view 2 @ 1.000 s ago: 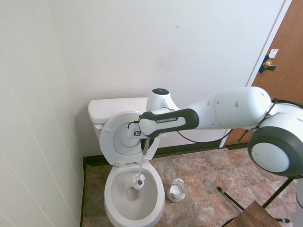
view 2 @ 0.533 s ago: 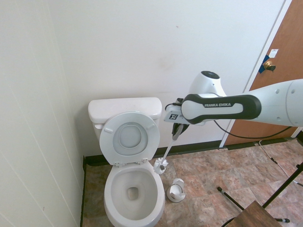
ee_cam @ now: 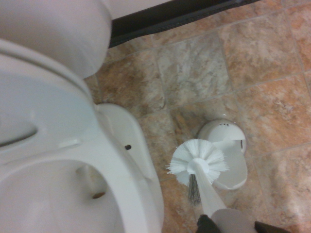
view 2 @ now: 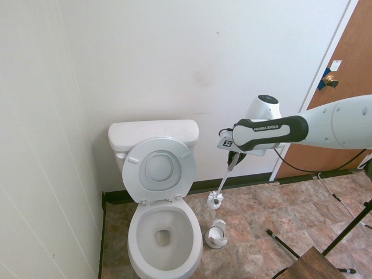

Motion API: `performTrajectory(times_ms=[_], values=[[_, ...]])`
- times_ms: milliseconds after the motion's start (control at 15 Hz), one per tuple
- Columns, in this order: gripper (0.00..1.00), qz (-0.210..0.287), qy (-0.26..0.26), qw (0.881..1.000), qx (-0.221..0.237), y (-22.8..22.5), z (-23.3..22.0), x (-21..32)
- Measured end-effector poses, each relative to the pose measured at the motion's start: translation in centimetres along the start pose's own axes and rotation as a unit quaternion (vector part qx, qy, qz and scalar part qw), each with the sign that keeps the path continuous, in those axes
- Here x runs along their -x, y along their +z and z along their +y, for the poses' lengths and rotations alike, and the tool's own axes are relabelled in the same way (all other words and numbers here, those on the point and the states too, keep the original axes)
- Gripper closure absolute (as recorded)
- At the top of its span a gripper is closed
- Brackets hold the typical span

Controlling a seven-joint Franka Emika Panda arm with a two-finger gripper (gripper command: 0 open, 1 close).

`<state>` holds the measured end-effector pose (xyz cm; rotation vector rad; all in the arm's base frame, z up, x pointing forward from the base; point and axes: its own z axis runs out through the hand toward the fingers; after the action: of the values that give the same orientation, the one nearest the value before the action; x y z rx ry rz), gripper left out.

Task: Clean the toilet

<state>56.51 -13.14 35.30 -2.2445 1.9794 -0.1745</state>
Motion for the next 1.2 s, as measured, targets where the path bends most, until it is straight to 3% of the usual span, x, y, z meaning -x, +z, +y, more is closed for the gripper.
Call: performTrajectory(times_ms=[267,1200], values=[[1.0,0.004,0.028,0.999,0.03,4.4,0.4,-4.0],[1.0,-0.034,0.037,0.994,0.095,20.3,0.3,-6.5]])
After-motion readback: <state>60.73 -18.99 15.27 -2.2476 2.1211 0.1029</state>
